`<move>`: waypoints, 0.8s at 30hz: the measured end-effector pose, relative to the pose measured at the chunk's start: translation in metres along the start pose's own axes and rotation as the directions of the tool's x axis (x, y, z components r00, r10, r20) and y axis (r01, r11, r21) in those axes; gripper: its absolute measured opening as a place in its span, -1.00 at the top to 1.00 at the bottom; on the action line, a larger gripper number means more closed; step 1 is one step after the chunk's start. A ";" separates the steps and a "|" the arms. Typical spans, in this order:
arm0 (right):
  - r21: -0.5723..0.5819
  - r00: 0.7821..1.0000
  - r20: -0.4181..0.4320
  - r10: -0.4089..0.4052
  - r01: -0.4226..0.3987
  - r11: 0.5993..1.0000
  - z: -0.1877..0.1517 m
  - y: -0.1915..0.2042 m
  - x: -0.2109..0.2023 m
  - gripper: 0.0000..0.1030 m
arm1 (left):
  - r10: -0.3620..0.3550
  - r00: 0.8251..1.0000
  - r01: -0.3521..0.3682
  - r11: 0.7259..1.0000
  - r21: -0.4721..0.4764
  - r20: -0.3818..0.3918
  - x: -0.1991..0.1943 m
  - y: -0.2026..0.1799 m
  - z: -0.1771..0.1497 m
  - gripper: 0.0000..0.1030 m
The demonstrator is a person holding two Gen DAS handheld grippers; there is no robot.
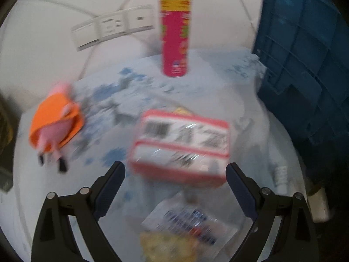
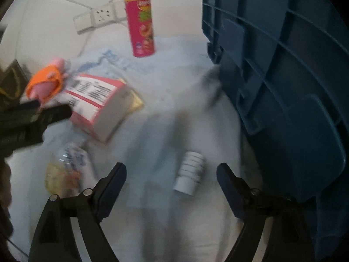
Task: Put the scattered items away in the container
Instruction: 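Grasp the pink tissue pack with the left tool while the right tool reaches for the white pill bottle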
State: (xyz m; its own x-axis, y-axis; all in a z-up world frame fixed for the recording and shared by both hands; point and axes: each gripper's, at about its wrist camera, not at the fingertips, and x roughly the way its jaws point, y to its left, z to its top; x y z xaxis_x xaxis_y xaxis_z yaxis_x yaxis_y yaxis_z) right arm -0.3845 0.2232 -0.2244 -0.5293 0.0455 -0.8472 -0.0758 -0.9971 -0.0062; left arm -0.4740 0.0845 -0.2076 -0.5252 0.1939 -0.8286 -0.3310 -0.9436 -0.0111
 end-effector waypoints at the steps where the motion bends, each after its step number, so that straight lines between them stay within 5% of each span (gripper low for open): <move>1: -0.006 1.000 0.002 -0.010 0.010 1.000 -0.001 0.000 0.000 -0.66 | 0.001 1.000 -0.001 1.000 0.013 -0.006 0.006 -0.005 0.004 -0.92; 7: -0.024 1.000 -0.001 -0.026 0.026 0.999 -0.004 0.005 0.008 -0.88 | 0.113 0.993 -0.110 0.990 0.083 -0.028 0.038 -0.013 0.009 -0.99; 10: -0.020 1.000 -0.005 0.002 -0.002 1.000 -0.002 0.006 0.014 -0.92 | 0.087 0.996 -0.086 0.996 0.024 -0.027 0.028 0.011 -0.008 -0.86; 17: -0.015 0.987 0.024 0.156 -0.156 0.988 0.031 0.022 0.016 -0.89 | 0.176 0.978 -0.185 0.980 -0.071 -0.114 0.008 0.083 -0.062 -0.86; 24: -0.077 0.980 0.001 0.199 -0.198 0.977 0.076 0.068 0.045 -0.66 | 0.176 0.982 -0.187 0.957 -0.222 -0.065 -0.028 0.125 -0.063 -0.86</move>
State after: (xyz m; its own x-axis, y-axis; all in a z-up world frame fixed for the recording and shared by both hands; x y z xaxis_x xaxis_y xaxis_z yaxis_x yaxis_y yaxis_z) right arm -0.4773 0.1619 -0.2225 -0.5349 -0.1537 -0.8308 0.0957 -0.9880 0.1211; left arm -0.4510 -0.0560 -0.2214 -0.5230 0.0065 -0.8523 -0.0451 -0.9988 0.0200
